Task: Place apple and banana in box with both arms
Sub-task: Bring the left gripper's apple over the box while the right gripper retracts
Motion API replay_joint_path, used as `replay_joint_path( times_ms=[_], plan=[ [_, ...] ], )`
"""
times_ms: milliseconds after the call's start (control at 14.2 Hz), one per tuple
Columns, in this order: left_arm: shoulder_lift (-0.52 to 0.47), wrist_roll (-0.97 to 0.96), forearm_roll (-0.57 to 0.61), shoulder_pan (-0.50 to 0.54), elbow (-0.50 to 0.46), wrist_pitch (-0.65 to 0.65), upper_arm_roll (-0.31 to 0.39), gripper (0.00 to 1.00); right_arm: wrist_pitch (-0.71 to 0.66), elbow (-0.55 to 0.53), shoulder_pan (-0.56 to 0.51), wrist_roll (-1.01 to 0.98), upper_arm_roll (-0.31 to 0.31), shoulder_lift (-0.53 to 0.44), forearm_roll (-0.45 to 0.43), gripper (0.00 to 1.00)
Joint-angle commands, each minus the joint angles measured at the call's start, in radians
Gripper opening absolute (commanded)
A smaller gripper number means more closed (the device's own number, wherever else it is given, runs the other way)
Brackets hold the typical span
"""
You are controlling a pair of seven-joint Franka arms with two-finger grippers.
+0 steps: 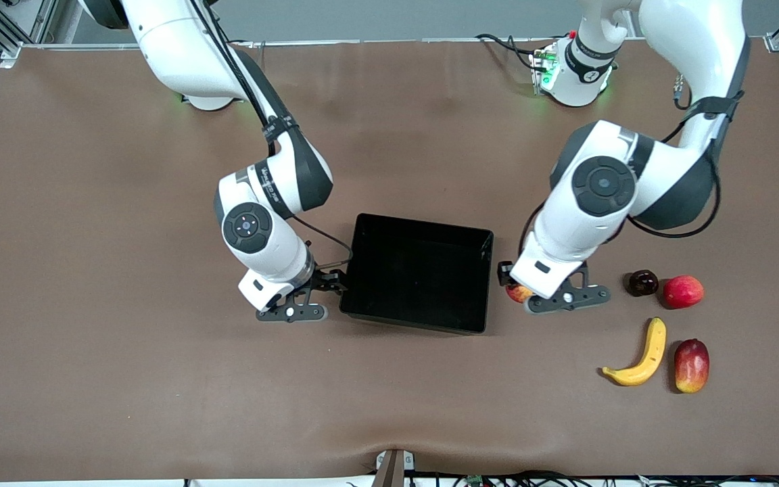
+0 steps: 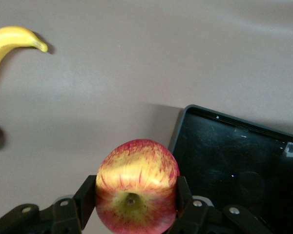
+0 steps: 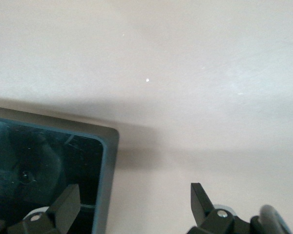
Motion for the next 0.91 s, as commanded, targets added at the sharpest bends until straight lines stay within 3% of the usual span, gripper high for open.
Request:
replay_joint_path(
  times_ms=[0,141,352,633,844],
  plan=[
    [0.01,-0.057,0.005,-0.031,0.023,-0.005,0.001,0.0,-0.171,0.086,-0.035,0.003,-0.032,-0.025,-0.039,1.0],
    [0.036,-0.094,0.007,-0.07,0.023,0.015,0.001,0.0,-0.315,0.169,-0.057,0.0,-0.101,-0.026,-0.034,1.0],
    [0.088,-0.137,0.013,-0.13,0.023,0.055,0.002,0.0,-0.36,0.182,-0.077,0.0,-0.173,-0.112,-0.03,1.0],
    [0.154,-0.155,0.018,-0.187,0.018,0.072,0.01,0.0,-0.5,0.177,-0.124,-0.01,-0.176,-0.209,-0.034,1.0],
    [0.201,-0.155,0.021,-0.2,0.018,0.078,0.01,0.0,-0.517,0.069,-0.172,-0.117,-0.176,-0.322,-0.036,1.0]
  ],
)
